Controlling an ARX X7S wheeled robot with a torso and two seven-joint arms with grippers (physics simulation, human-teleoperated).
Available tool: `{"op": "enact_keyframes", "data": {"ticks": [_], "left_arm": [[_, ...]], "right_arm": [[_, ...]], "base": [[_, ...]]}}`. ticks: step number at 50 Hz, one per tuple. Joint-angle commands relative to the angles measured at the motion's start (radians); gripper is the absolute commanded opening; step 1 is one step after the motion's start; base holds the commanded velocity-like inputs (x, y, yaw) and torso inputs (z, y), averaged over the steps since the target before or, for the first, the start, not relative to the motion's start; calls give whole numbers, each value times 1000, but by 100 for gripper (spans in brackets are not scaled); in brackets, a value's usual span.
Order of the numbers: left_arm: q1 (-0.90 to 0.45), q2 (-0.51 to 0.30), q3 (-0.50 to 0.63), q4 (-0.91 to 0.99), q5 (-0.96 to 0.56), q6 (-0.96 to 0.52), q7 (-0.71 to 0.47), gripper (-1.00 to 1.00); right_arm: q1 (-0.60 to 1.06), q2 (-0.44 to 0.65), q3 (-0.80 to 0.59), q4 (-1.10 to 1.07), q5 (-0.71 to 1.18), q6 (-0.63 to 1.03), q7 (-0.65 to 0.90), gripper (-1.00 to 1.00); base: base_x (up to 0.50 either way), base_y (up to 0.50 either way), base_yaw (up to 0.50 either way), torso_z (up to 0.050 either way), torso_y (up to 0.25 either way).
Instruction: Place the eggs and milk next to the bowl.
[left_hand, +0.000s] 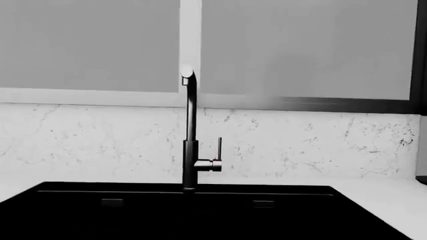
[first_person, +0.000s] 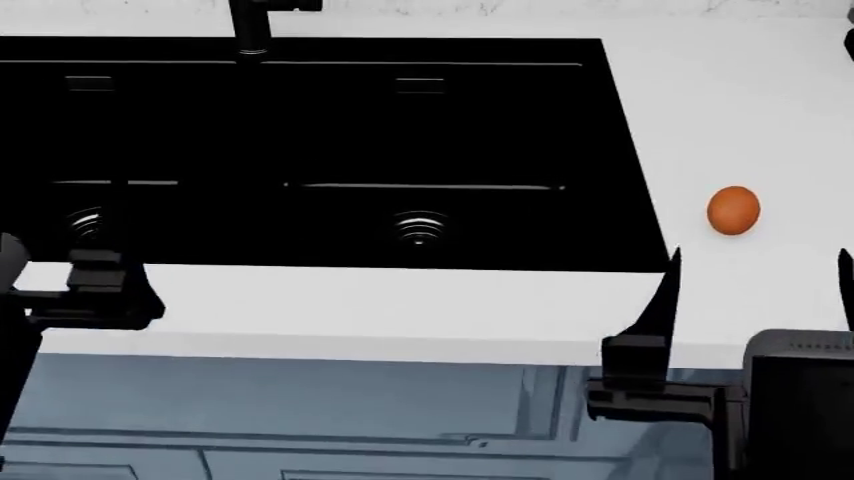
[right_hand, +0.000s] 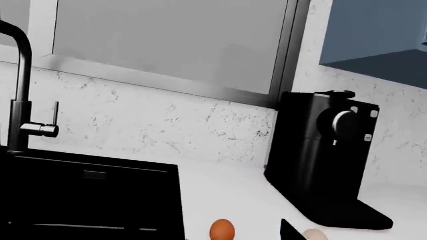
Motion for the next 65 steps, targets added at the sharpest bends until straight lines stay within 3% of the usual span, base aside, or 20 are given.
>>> {"op": "enact_keyframes", "data": {"ticks": [1,54,65], "left_arm": [[-95,-20,-22,15,-39,-86,-5,100],[-38,-28,41,3,-34,-30,-12,100],[-30,-32,47,-2,-37,-20,-12,100]], "right_arm": [[98,52,31,-70,29,160,-1,100],[72,59,-54,-3,50,108,-35,100],[85,59,-76,-4,65,105,-51,100]], "base": [[0,0,0,0,0],[0,-493,0,0,0],[0,-37,0,0,0]]}}
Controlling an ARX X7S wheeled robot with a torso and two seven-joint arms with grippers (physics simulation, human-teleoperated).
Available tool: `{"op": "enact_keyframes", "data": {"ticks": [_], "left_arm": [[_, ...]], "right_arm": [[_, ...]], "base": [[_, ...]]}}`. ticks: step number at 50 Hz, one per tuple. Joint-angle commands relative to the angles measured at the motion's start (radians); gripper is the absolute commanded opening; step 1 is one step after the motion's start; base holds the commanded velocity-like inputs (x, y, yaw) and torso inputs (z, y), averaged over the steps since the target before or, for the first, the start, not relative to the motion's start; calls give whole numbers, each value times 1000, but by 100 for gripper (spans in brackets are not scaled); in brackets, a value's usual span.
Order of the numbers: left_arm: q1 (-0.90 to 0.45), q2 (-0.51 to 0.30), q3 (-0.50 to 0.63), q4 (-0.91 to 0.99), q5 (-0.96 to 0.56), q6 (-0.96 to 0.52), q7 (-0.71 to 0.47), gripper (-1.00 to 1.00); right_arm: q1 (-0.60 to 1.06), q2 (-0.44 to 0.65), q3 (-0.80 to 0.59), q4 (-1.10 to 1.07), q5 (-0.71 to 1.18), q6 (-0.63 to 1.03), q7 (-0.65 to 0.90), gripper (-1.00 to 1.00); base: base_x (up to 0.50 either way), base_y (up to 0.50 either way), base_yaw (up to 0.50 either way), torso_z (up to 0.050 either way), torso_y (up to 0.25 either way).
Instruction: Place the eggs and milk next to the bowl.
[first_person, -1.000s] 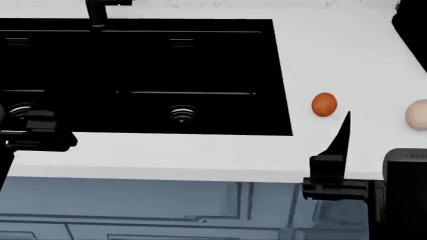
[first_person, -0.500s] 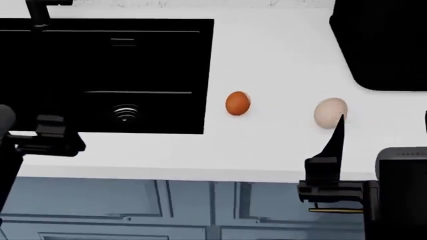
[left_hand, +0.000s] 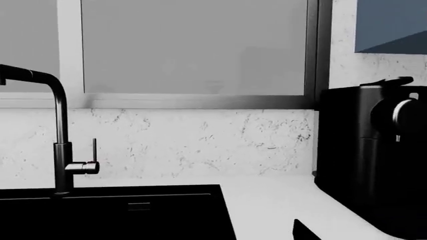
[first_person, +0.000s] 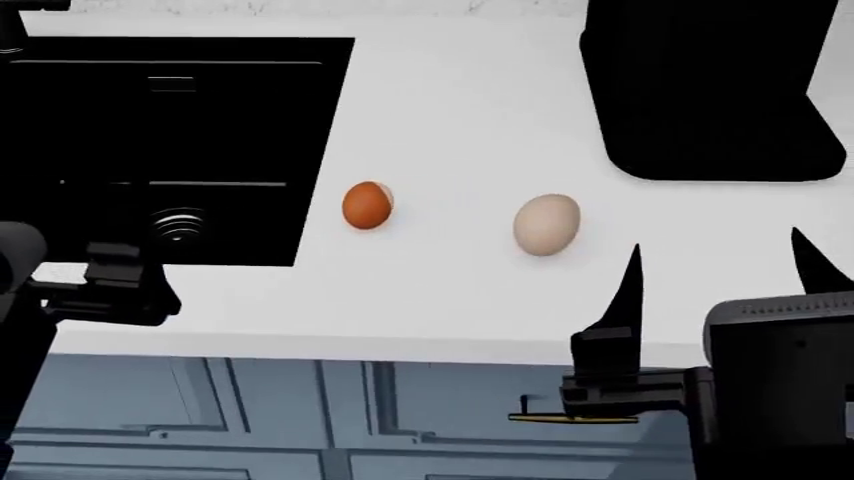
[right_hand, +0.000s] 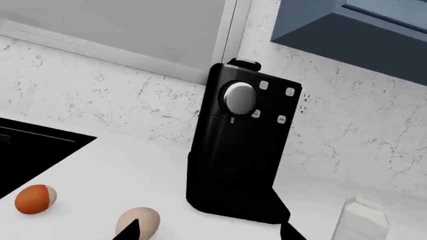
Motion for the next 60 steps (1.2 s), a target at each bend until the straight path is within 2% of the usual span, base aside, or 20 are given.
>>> {"op": "enact_keyframes", "data": {"ticks": [1,46,52,60], "left_arm": [[8,-6,5,-4,0,9,-1,100],[7,-17,33,-12,-12,22,-12,100],[8,-22,37,-15,-16,16,-12,100],[0,-29,51,-26,-24,0,-4,100]], "right_arm": [[5,1,-26,5,13,-5,-15,100],[-5,11,-33,9,31,-3,-13,100],[4,9,-41,14,38,9,-16,100],[83,-14,-23,-35,107,197,-9,100]], "base": [[0,0,0,0,0],[280,0,0,0,0],[0,0,0,0,0],[0,0,0,0,0]]}}
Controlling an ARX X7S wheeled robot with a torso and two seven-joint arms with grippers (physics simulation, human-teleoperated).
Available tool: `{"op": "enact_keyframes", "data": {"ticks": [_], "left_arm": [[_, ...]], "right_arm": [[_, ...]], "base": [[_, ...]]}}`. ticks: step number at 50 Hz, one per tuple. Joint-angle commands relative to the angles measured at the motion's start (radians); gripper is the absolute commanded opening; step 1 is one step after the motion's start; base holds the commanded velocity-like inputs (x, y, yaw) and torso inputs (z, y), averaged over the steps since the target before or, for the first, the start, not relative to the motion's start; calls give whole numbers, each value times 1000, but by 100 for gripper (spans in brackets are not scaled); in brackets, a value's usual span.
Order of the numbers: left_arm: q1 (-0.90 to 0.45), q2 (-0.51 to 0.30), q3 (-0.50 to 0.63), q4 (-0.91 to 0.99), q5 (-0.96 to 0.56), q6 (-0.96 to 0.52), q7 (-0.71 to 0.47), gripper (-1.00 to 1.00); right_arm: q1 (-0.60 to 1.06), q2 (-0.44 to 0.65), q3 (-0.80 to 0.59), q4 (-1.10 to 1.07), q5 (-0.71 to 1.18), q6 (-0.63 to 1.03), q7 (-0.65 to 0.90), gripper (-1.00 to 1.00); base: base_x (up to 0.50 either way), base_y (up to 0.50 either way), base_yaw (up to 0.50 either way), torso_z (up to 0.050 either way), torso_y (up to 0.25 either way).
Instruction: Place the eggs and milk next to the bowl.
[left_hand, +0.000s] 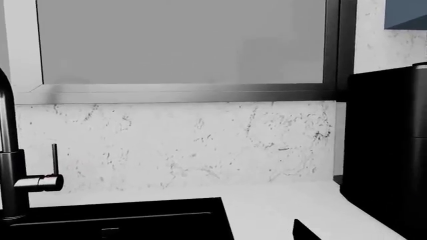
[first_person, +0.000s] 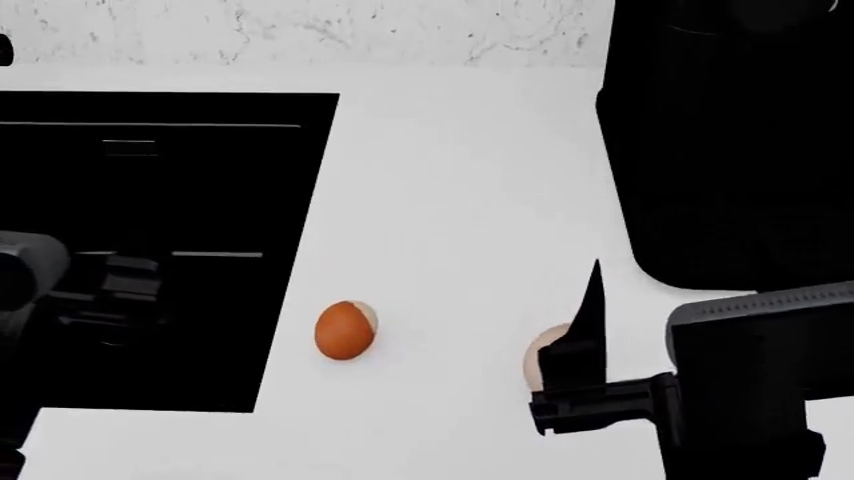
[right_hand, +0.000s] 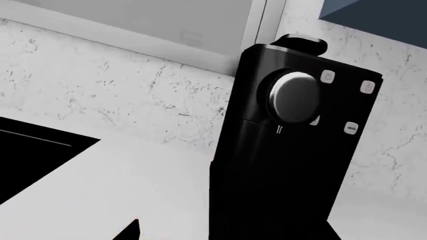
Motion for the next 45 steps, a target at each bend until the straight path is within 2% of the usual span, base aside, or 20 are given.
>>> {"op": "enact_keyframes", "data": {"ticks": [1,18,25,36,45], "left_arm": [[-7,-8,17,-9,-8,-14,6,100],[-2,-11,39,-10,0,3,1,100],[2,-14,39,-3,-3,5,-3,100],[2,-17,44,-11,-6,14,-2,100],[6,-21,46,-11,-10,18,-3,100]], "right_arm": [[70,-18,8,-43,62,166,4,100],[100,-78,72,-144,230,457,-28,100],[96,-83,63,-152,244,497,-15,100],[50,-64,21,-100,223,442,-4,100],[19,-61,-14,10,183,328,-9,100]], "base": [[0,0,0,0,0],[0,0,0,0,0],[0,0,0,0,0],[0,0,0,0,0],[0,0,0,0,0]]}}
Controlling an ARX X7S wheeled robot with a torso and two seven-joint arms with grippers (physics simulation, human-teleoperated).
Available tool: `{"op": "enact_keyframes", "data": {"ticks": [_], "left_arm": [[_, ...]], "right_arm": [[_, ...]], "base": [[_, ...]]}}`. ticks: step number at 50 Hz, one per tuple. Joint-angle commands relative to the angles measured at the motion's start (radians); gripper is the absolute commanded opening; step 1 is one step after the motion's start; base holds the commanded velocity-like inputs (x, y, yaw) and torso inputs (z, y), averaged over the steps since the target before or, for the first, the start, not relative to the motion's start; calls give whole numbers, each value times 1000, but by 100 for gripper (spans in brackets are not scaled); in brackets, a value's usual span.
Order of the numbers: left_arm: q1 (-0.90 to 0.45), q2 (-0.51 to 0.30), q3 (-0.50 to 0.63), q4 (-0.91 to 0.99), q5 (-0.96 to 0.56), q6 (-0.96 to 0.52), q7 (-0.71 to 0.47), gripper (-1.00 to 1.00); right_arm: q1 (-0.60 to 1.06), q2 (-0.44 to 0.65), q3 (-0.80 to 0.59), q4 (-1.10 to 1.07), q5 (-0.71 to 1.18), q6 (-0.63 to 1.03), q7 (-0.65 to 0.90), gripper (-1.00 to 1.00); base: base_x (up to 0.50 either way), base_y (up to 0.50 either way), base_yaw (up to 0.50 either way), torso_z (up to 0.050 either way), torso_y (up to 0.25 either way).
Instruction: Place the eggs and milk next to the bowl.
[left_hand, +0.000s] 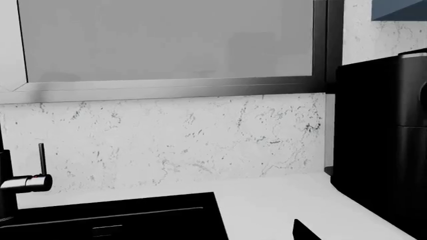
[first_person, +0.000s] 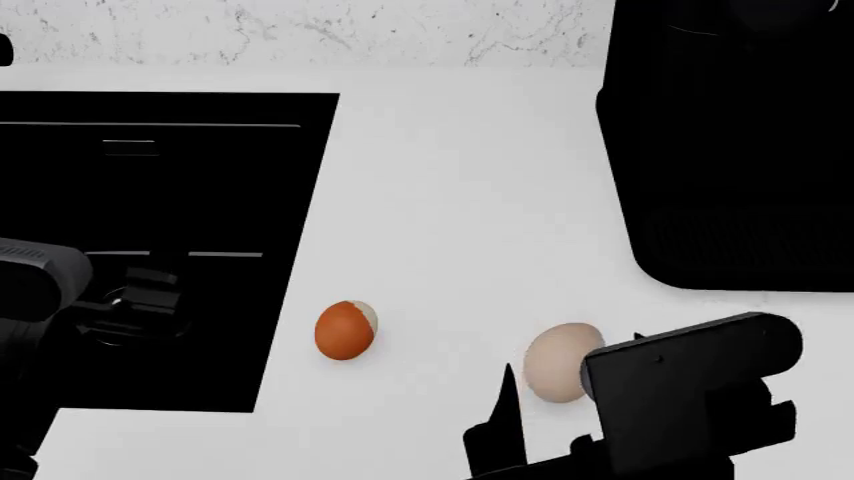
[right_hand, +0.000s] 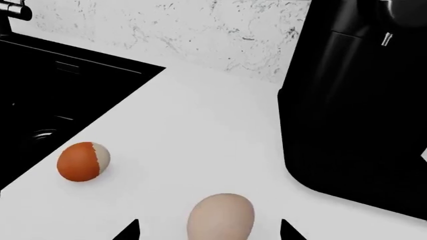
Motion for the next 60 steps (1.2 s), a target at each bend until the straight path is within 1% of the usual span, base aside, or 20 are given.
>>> {"op": "enact_keyframes", "data": {"ticks": [1,14,31,50,60], "left_arm": [[4,-5,4,-1,-3,6,-2,100],[7,-9,9,4,-11,3,-5,100],[-6,-15,16,-19,-11,10,-4,100],[6,-25,18,-19,-13,21,-9,100],[11,-28,21,-29,-11,37,-9,100]], "right_arm": [[-32,4,-36,97,-30,-87,0,100],[-26,-7,-64,281,-78,-225,-16,100],[22,-35,-119,503,-118,-362,-52,100],[55,-66,-155,701,-145,-489,-85,100],[69,-73,-168,741,-149,-505,-90,100]], "base": [[0,0,0,0,0],[0,0,0,0,0],[0,0,0,0,0],[0,0,0,0,0],[0,0,0,0,0]]}}
